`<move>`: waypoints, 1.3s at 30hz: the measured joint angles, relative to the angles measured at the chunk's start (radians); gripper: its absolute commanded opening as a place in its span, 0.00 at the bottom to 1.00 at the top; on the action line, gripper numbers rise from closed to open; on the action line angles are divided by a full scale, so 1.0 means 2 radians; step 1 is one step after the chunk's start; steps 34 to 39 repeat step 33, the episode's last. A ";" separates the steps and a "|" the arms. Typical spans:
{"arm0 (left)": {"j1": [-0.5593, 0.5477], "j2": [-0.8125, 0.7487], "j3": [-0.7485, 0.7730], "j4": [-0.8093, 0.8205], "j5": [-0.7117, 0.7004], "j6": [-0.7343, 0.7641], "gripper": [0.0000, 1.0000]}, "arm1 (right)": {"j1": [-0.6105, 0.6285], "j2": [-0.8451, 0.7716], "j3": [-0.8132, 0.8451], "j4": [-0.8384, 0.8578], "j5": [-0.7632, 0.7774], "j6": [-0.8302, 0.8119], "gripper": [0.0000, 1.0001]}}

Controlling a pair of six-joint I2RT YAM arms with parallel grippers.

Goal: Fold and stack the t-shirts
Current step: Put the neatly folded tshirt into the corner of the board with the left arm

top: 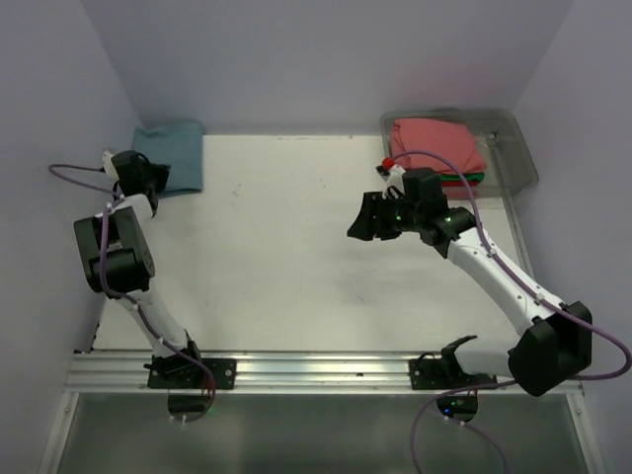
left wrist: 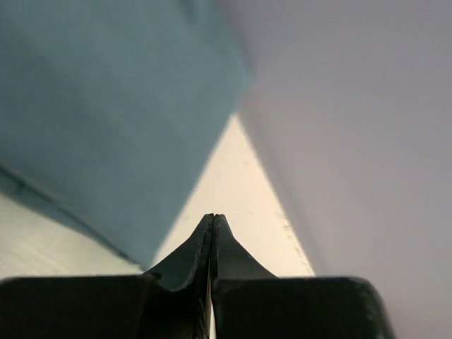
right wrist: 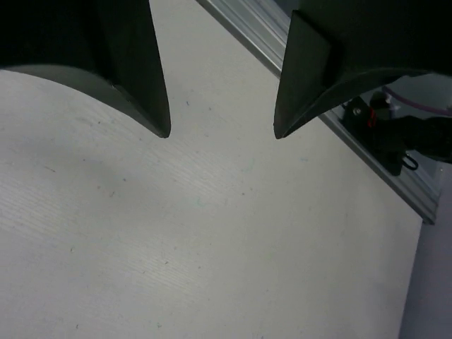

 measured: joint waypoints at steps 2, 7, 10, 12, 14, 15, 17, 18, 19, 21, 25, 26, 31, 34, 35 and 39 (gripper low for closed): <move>0.000 -0.049 0.000 0.000 0.012 0.012 0.24 | 0.000 -0.015 -0.003 0.004 0.007 0.001 0.95; -0.001 -0.215 0.001 0.011 0.080 0.043 1.00 | 0.000 -0.053 -0.003 0.009 0.035 -0.002 0.99; -0.008 -0.306 -0.006 0.019 0.137 0.060 1.00 | 0.001 -0.078 -0.003 0.005 0.063 -0.002 0.99; -0.019 -0.358 -0.021 0.019 0.178 0.078 1.00 | 0.001 -0.094 -0.003 0.001 0.079 -0.002 0.99; -0.037 -0.393 -0.037 0.013 0.212 0.097 1.00 | 0.001 -0.109 -0.003 -0.007 0.100 -0.002 0.99; -0.050 -0.407 -0.044 0.003 0.230 0.110 1.00 | 0.001 -0.116 -0.002 -0.016 0.109 -0.002 0.99; -0.081 -0.427 -0.057 -0.025 0.262 0.141 1.00 | 0.001 -0.126 0.001 -0.032 0.125 -0.003 0.99; -0.096 -0.435 -0.066 -0.042 0.274 0.154 1.00 | 0.001 -0.130 0.002 -0.039 0.130 -0.004 0.99; -0.109 -0.442 -0.075 -0.053 0.279 0.165 1.00 | 0.001 -0.135 0.003 -0.047 0.138 -0.004 0.99; -0.139 -0.465 -0.100 -0.088 0.291 0.190 1.00 | 0.001 -0.146 0.003 -0.062 0.149 -0.004 0.99; -0.183 -0.504 -0.119 -0.168 0.314 0.243 1.00 | 0.001 -0.174 0.004 -0.085 0.164 -0.005 0.99; -0.188 -0.511 -0.120 -0.181 0.317 0.252 1.00 | 0.001 -0.180 0.004 -0.091 0.166 -0.005 0.99; -0.206 -0.539 -0.138 -0.223 0.336 0.290 1.00 | 0.001 -0.192 0.019 -0.112 0.177 -0.005 0.99; -0.211 -0.537 -0.145 -0.230 0.344 0.299 1.00 | 0.001 -0.191 0.024 -0.116 0.178 -0.005 0.99; -0.211 -0.537 -0.145 -0.230 0.344 0.299 1.00 | 0.001 -0.191 0.024 -0.116 0.178 -0.005 0.99; -0.211 -0.537 -0.145 -0.230 0.344 0.299 1.00 | 0.001 -0.191 0.024 -0.116 0.178 -0.005 0.99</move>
